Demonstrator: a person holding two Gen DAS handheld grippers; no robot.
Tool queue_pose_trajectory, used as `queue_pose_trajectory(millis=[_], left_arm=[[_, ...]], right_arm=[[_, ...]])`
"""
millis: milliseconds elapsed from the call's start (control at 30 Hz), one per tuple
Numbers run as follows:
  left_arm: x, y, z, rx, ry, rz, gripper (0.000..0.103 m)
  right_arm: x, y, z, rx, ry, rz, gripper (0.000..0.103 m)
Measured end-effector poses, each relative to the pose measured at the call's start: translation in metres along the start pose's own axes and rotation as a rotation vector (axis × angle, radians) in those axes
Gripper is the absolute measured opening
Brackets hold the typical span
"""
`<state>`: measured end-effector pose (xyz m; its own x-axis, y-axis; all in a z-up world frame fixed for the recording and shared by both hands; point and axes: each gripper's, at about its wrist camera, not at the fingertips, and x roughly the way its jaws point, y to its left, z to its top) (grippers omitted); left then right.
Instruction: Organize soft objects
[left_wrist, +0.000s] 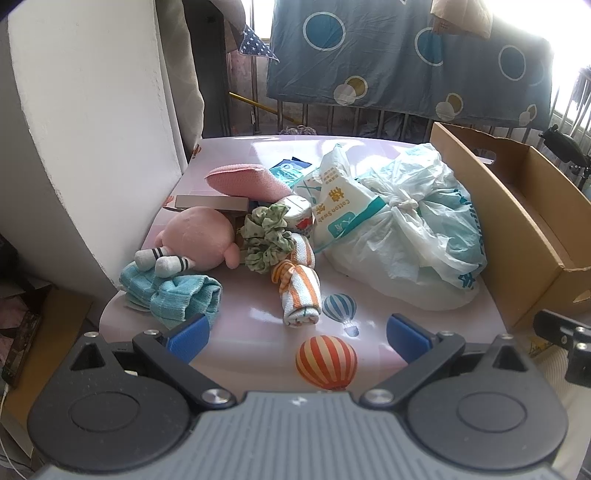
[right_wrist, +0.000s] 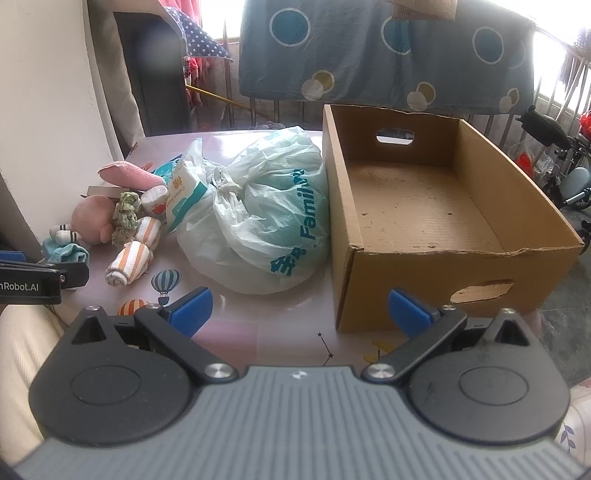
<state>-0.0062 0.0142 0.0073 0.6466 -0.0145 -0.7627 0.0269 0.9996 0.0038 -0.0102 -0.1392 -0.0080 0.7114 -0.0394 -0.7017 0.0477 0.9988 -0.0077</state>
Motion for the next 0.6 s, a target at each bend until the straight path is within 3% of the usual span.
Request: queue_pose_trajectory(millis=[600], left_arm=[[-0.0009,0.0000,0.0005,0.002,-0.001,0.001,0.103]], right_arm=[[-0.0013,-0.0008,0.0017,0.006,0.000,-0.017,0.102]])
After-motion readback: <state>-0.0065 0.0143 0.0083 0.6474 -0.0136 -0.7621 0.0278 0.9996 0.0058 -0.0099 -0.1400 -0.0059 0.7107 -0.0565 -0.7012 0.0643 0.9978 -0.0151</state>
